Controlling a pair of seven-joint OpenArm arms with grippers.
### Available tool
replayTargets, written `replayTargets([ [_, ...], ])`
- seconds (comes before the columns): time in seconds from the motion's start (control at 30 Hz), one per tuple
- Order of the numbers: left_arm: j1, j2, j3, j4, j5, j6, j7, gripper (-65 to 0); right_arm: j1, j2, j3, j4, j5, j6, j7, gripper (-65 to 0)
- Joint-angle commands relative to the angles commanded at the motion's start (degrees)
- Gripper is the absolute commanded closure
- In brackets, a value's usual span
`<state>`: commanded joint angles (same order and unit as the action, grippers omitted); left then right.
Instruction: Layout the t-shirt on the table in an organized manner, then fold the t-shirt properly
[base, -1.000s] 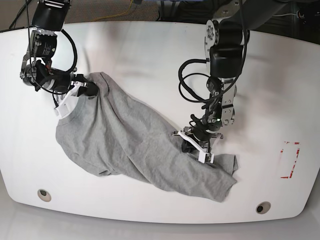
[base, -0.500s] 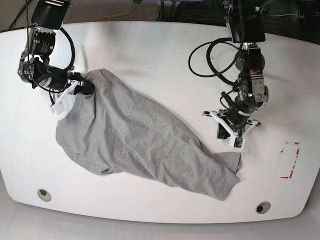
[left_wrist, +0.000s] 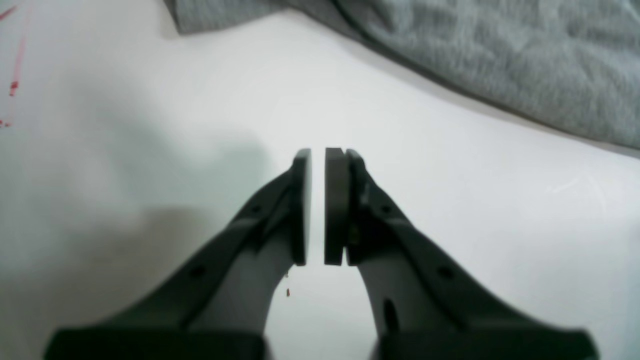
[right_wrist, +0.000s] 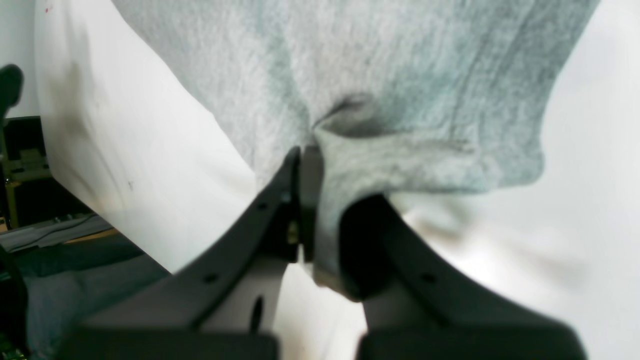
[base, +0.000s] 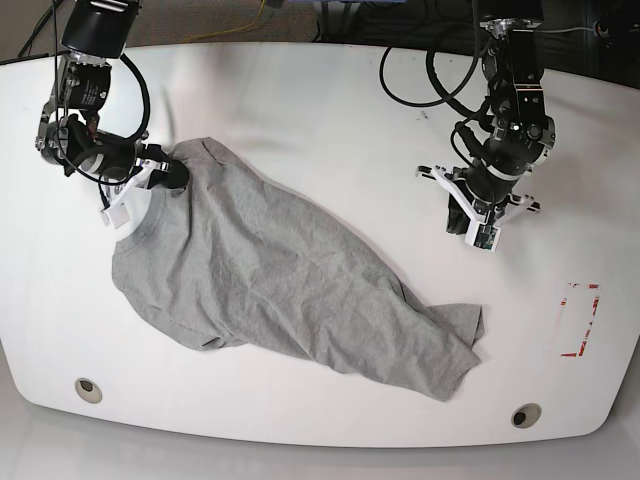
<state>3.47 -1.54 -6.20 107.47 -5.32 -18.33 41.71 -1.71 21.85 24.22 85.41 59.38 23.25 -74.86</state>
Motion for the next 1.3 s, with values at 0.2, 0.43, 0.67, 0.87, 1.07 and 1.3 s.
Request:
replayTargets([
  [0.2,-7.74,4.4,-0.88,-7.56,0.09,0.35,0.0,-27.6,0.0,0.0,-0.18,0.0,0.0,0.0,0.0,-0.1],
  [0.43,-17.85,9.32,-6.68,-21.89,0.35,0.53,-0.26,-44.1,0.09,0.0,-0.18,0.0,0.0,-0.09,0.0,-0.1],
  [0.67,-24.7,9.49,-10.11,-37.71,0.18,4.84,-6.59,-43.9,0.09,0.0,-0.18,0.0,0.0,-0.09,0.0,-0.1],
  [0.87,-28.84,9.23,-10.2,-51.16,0.0,7.21,-13.98,-43.9,0.09,0.0,-0.18,0.0,0.0,-0.09,0.0,-0.1],
  [1.07,-32.18,9.14,-10.2,-62.24,0.0,7.3,-19.96,-43.9,0.18,0.0,-0.09,0.0,0.0,-0.09,0.0,-0.1],
  [1.3,-35.52,9.05,-10.2,-71.56,0.0,7.21,-25.05,-43.7,0.18,0.0,0.0,0.0,0.0,-0.09,0.0,-0.1],
])
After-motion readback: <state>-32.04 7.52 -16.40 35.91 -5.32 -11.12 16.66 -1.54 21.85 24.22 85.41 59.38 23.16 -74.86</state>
